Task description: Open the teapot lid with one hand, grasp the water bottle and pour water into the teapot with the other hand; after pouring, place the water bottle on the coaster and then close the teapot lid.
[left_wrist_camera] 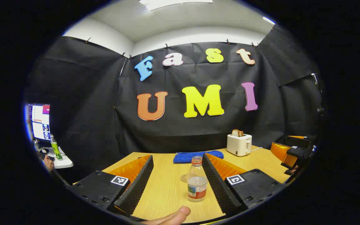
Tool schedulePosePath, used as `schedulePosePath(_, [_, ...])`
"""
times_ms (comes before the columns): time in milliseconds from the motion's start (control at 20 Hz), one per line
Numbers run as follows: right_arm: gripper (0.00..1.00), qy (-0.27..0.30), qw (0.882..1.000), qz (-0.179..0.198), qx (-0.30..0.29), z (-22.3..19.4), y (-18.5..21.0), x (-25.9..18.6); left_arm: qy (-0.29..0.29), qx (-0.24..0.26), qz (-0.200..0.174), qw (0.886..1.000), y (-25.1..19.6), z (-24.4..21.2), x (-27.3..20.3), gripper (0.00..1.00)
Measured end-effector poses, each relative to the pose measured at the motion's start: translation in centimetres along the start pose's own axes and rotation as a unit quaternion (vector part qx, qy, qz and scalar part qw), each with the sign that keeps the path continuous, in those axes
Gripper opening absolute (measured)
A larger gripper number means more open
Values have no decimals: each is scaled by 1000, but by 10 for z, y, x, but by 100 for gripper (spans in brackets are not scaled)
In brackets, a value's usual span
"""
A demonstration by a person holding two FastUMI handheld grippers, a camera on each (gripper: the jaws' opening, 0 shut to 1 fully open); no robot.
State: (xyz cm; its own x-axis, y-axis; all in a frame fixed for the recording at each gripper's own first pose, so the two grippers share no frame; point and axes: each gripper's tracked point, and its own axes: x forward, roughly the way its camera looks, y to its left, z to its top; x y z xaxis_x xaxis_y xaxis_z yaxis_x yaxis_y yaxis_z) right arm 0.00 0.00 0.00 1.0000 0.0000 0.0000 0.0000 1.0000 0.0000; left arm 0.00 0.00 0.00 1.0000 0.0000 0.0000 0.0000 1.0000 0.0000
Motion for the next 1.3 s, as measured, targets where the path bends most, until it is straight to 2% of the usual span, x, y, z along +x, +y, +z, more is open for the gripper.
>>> schedulePosePath(200, [95,17,1000,4,-12,-23,1,14,23,15,-4,1000,-6,-29,13,98])
schedulePosePath(300, [97,31,999,23,-4,-32,3,26,25,11,6,1000,-5,-36,23,98])
schedulePosePath(350, [95,38,999,35,5,-34,3,34,23,7,9,1000,-7,-37,27,98])
schedulePosePath(500, [95,52,997,48,21,-35,-2,56,24,-4,5,1000,-14,-43,42,98])
schedulePosePath(750, [96,46,998,38,25,-36,-9,57,23,3,-4,1000,-21,-47,50,98])
schedulePosePath(850, [93,38,999,25,13,-36,-16,52,17,9,-8,1000,-24,-45,48,98])
schedulePosePath(950, [96,35,999,17,11,-39,-19,46,18,12,-10,1000,-23,-48,46,98])
schedulePosePath(1200, [99,65,997,25,20,-63,-20,44,18,-1,-6,1000,-15,-53,39,98])
schedulePosePath(1300, [96,71,997,25,20,-68,-22,47,24,0,-1,1000,-11,-60,38,98])
